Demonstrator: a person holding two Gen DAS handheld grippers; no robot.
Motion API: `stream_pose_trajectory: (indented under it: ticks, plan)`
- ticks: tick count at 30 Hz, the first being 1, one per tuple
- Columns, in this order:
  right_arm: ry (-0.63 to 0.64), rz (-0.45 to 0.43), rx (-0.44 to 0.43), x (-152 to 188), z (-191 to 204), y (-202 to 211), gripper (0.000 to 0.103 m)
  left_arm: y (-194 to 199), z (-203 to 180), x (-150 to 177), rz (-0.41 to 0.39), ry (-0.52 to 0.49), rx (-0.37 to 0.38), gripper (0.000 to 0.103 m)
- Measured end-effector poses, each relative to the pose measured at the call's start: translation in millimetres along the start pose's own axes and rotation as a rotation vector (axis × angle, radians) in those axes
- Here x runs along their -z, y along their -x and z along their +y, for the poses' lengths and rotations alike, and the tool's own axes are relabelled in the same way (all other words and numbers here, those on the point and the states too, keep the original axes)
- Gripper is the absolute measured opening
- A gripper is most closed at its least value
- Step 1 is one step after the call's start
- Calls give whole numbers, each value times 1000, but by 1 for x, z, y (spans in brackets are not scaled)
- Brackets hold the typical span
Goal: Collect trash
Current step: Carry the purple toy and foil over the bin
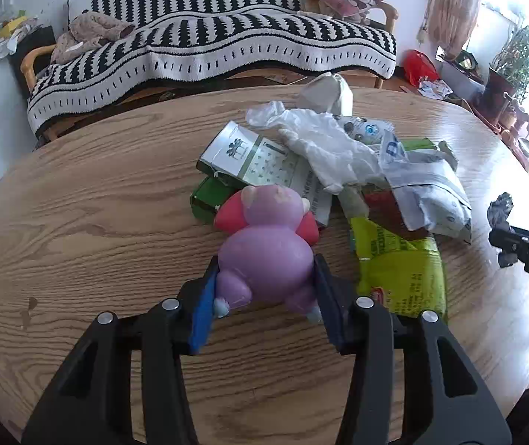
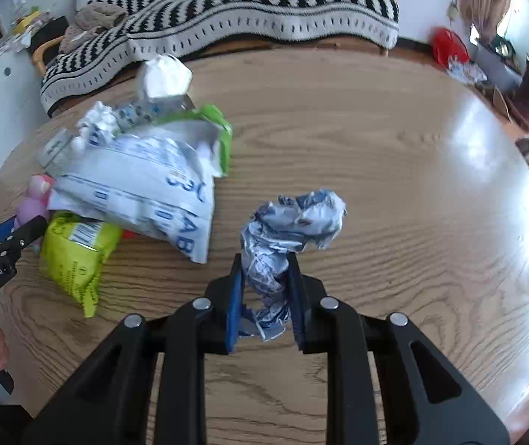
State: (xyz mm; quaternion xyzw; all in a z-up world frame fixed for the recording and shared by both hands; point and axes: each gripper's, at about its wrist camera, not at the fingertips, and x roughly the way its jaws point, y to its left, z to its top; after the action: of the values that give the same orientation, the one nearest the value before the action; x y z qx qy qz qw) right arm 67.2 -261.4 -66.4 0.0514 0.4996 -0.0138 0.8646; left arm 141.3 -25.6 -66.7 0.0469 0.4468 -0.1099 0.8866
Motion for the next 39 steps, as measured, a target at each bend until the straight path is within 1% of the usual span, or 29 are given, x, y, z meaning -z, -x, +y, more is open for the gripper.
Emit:
stream_pose_trajectory:
  ticks: [5, 12, 16, 20, 22, 24, 26, 30, 33, 35, 36, 38, 39]
  plan:
    - [13, -23, -3, -1, 3, 10, 22, 2, 4, 1, 5, 13, -1, 47]
    - [-4, -33, -7, -4, -2, 17, 22, 6, 13, -2, -1, 38, -25, 46]
    - [-30, -60, -20, -3, -12, 36, 22, 16, 13, -3, -7, 46, -36, 46]
    - [-74, -113, -15, -2, -41, 74, 22, 39, 5, -4, -26, 65, -7, 46]
    - [-110, -149, 3, 2, -66, 99, 22, 55, -11, -7, -45, 57, 4, 46]
    - [-142, -171, 25, 11, -96, 124, 22, 68, -33, -9, -63, 30, 32, 46]
    - [-173, -178, 58, 27, -131, 148, 22, 82, -72, -13, -75, -9, 76, 46]
    - [-250, -179, 130, 64, -205, 189, 22, 97, -158, -19, -85, -75, 193, 46]
    - [-325, -183, 203, 105, -265, 220, 22, 105, -246, -17, -63, -135, 320, 46]
    - [-371, -181, 229, 128, -296, 233, 22, 111, -311, -9, -43, -192, 399, 46]
    - [-399, -179, 251, 143, -316, 242, 22, 115, -352, -1, -33, -231, 442, 46]
    - [-440, -176, 281, 167, -345, 254, 22, 120, -402, 14, -14, -277, 498, 46]
    - [-460, -173, 290, 178, -359, 258, 22, 122, -437, 25, 8, -305, 539, 46]
